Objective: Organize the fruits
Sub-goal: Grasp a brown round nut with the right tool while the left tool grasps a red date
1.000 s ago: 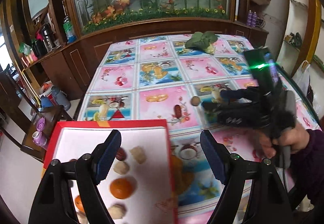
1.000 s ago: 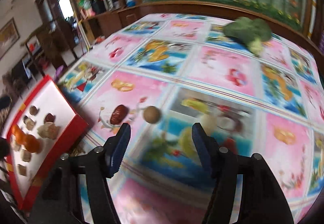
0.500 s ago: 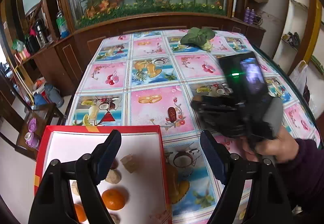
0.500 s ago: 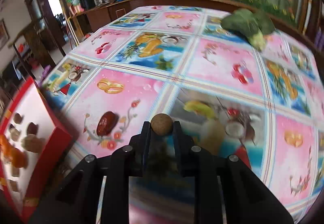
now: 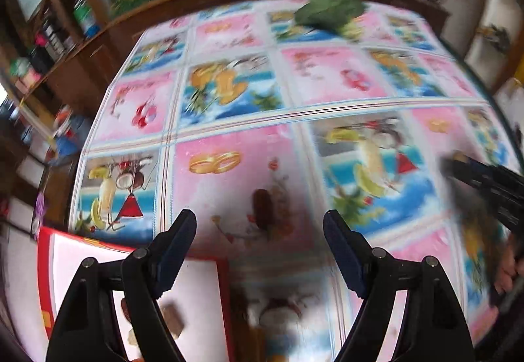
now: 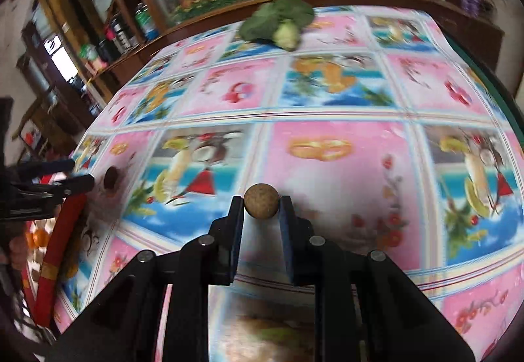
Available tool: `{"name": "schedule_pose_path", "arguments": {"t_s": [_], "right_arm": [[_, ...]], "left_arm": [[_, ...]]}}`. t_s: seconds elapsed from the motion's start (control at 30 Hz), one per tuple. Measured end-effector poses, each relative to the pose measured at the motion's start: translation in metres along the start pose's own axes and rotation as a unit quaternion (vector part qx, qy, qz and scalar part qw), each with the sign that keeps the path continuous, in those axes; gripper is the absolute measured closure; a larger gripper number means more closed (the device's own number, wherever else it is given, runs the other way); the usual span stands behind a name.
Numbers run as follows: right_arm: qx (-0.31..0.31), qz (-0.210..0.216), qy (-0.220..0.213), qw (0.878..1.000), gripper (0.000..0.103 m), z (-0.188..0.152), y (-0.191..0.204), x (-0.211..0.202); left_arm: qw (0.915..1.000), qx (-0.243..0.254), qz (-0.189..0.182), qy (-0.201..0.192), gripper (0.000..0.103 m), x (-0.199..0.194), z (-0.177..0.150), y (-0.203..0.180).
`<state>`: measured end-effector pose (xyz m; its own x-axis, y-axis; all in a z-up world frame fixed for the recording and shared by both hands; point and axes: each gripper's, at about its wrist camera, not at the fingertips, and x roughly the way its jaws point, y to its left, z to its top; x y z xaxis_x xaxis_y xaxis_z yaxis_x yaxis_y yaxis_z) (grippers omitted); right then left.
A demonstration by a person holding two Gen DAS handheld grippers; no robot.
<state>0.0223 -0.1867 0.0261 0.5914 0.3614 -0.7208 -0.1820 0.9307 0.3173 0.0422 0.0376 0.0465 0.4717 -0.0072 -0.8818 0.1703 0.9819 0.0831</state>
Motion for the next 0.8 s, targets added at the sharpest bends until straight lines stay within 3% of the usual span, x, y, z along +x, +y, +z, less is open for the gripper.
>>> {"name": "schedule_pose_path", "arguments": {"t_s": [0.17,0.2,0.43,0.53,0.6,0.8], "right_arm": [[0.016,0.025,-0.009,1.000,0.079,0.006,-0.005,-0.009],[0.017,0.028,-0.013,0.999,0.079,0.006,-0.005,-0.012],[0.026,0.035,-0.024,0.999,0.079,0.010,-0.007,-0.017],[0.029,0.034,-0.028,0.999,0.079,0.010,-0.009,-0.018],[0.034,0.034,-0.029,0.998,0.079,0.011,-0.011,-0.019],[0.025,0.033,-0.055,0.998,0.079,0.011,-0.008,-0.028]], "left_arm": [[0.9979,-0.055,0.011,0.032,0.027,0.026,0.008,0.010],[0.9970,-0.065,0.004,0.041,0.035,0.030,0.008,0.012],[0.9958,-0.075,-0.017,0.049,0.059,0.039,0.009,0.007],[0.9968,-0.064,-0.022,0.042,0.074,0.037,0.008,0.000],[0.9970,-0.061,-0.027,0.039,0.089,0.036,0.008,-0.003],[0.9974,-0.052,-0.046,0.022,0.089,0.027,0.001,-0.018]]}}
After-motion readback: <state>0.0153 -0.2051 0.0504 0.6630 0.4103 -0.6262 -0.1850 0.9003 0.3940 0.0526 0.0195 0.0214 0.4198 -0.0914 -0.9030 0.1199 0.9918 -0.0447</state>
